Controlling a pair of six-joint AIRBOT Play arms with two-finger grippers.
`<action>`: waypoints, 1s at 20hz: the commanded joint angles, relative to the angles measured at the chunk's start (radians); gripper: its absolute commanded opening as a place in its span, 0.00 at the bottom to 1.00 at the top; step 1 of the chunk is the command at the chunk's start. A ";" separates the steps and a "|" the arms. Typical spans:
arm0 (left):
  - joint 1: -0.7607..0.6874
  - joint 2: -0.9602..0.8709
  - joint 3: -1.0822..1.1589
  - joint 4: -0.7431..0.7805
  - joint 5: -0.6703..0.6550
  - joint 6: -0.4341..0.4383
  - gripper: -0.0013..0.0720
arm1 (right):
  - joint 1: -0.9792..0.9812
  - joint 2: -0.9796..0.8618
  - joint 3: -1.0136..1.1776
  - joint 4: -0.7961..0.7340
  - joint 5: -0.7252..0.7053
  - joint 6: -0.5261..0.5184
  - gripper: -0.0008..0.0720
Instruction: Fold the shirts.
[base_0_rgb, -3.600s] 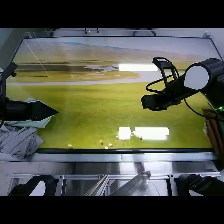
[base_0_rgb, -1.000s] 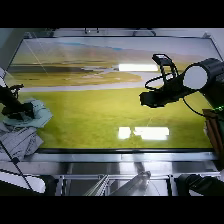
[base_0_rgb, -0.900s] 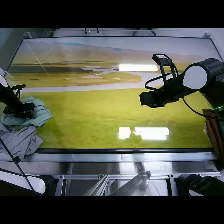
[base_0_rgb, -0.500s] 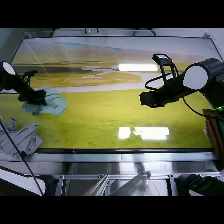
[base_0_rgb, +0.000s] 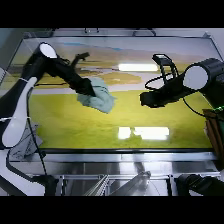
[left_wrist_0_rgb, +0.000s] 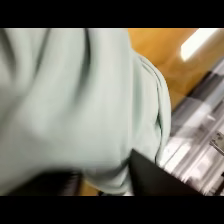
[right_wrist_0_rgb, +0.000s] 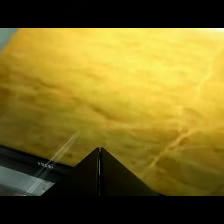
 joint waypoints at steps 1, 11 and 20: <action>-0.112 -0.010 0.007 -0.034 0.012 -0.001 1.00 | 0.001 0.000 0.000 -0.004 0.041 0.000 0.05; 0.192 0.149 -0.212 0.059 0.122 -0.055 0.98 | -0.008 -0.034 -0.001 -0.068 -0.030 -0.055 0.05; 0.246 -0.094 -0.320 -0.412 0.226 0.068 0.98 | -0.047 -0.440 -0.001 0.378 -0.219 -0.158 0.54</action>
